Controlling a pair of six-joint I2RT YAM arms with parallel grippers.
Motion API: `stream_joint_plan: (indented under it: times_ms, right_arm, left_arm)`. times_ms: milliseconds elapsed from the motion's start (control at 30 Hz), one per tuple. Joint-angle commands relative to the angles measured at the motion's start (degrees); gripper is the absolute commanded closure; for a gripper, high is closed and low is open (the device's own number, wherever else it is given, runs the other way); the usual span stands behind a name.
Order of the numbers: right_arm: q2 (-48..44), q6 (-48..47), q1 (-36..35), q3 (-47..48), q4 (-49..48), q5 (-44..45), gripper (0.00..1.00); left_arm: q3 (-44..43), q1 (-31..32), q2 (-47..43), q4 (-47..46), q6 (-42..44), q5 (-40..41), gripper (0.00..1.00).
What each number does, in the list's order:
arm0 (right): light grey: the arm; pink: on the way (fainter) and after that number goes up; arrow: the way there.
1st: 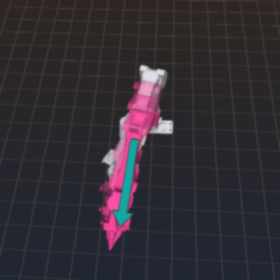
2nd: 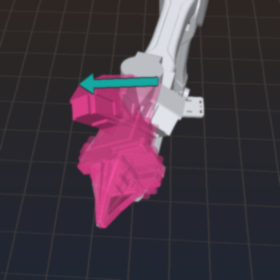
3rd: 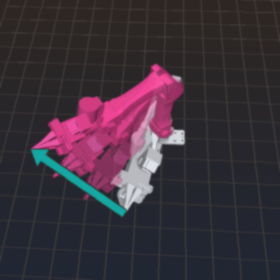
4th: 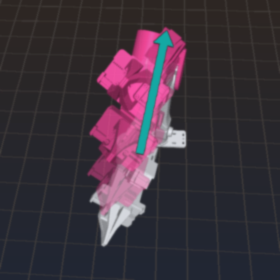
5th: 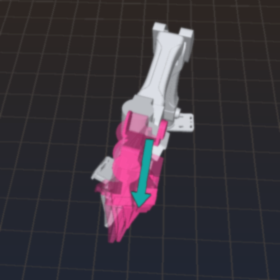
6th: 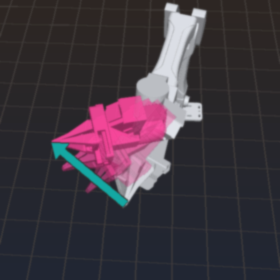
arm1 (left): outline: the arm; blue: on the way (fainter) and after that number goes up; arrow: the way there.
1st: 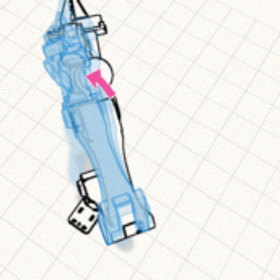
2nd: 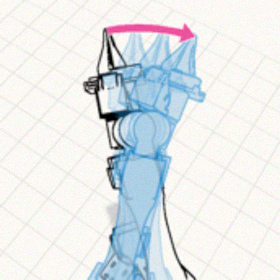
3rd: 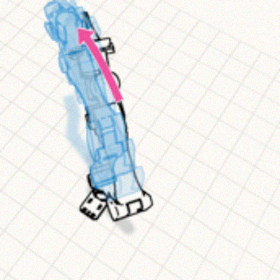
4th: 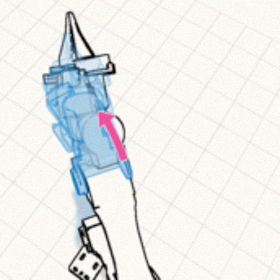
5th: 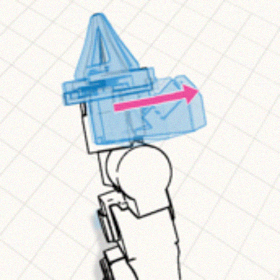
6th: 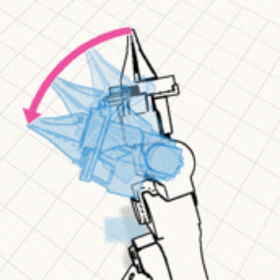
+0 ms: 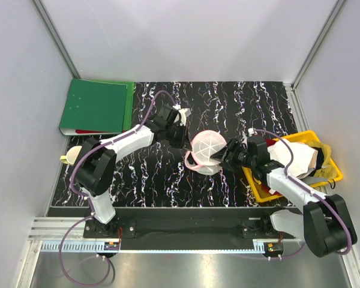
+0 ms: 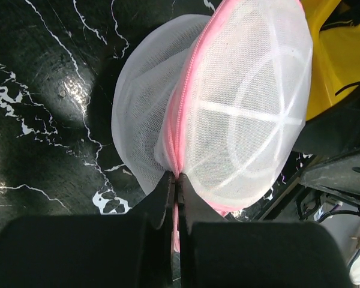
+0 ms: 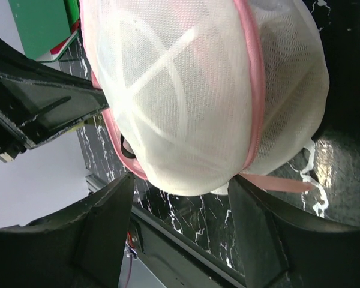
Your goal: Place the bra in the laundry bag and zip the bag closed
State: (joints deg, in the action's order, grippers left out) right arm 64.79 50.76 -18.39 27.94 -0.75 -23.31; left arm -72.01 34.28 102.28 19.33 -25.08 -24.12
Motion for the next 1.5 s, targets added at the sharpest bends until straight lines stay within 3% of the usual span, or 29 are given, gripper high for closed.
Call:
stream_joint_plan:
  times_ms: [0,100,133,200,233,400,433,567,700,933,967,1033,1100,1333,1467]
  right_arm:
    - [3.7,2.1,-0.4,-0.3,-10.2,-2.5,0.29]
    - [6.2,4.1,-0.5,-0.3,-13.5,-2.8,0.33]
    - [6.7,4.6,-0.4,0.2,-13.8,-2.8,0.37]
    - [7.3,7.2,-0.5,0.7,-13.6,-3.1,0.44]
    - [7.1,8.3,-0.6,1.2,-13.1,-3.0,0.54]
    - [2.4,12.3,-1.0,4.3,-3.4,0.5,0.77]
    - [1.7,14.1,-1.0,4.3,-3.0,1.0,0.83]
    - [0.7,18.3,-1.0,4.7,-2.1,0.6,1.00]
    - [-0.5,22.3,-1.0,5.2,-1.2,0.7,1.00]
    - [-3.0,26.9,-1.1,4.9,0.4,3.3,1.00]
    - [-3.4,27.5,-1.0,4.8,0.4,3.9,1.00]
    - [-3.7,29.4,-1.0,4.3,0.4,4.3,1.00]
    - [-4.2,30.5,-1.0,4.0,0.4,5.0,1.00]
    - [-4.8,33.2,-1.0,4.6,0.4,5.6,1.00]
    - [-4.4,33.4,-1.1,4.4,0.4,5.0,1.00]
  left_arm:
    - [-1.3,0.1,-1.7,-0.1,2.2,-1.0,0.93]
    - [0.0,0.3,-4.4,1.0,2.8,3.4,0.74]
    - [0.6,0.5,-5.7,1.2,3.1,5.0,0.59]
    - [3.0,1.6,-10.3,2.0,4.2,12.2,0.49]
    - [3.9,3.4,-12.2,2.5,4.6,15.2,0.45]
    - [11.9,11.5,-25.0,0.6,2.7,32.8,0.52]
    - [14.8,14.0,-26.4,-1.5,2.0,33.8,0.58]
    - [20.1,20.3,-30.0,-8.2,-0.3,36.0,0.64]
    - [19.2,24.2,-26.7,-10.5,-0.6,36.3,0.64]
    - [14.1,25.5,-20.2,-10.7,-3.6,37.0,0.57]
    - [13.4,25.7,-18.9,-10.5,-4.6,37.6,0.57]
    - [12.1,25.7,-17.9,-10.1,-8.1,37.7,0.68]
    - [11.5,26.5,-16.8,-10.1,-10.7,39.8,0.70]
    - [8.5,28.5,-11.2,-10.2,-16.1,46.4,0.58]
    - [6.9,28.5,-10.3,-9.9,-16.8,51.1,0.57]
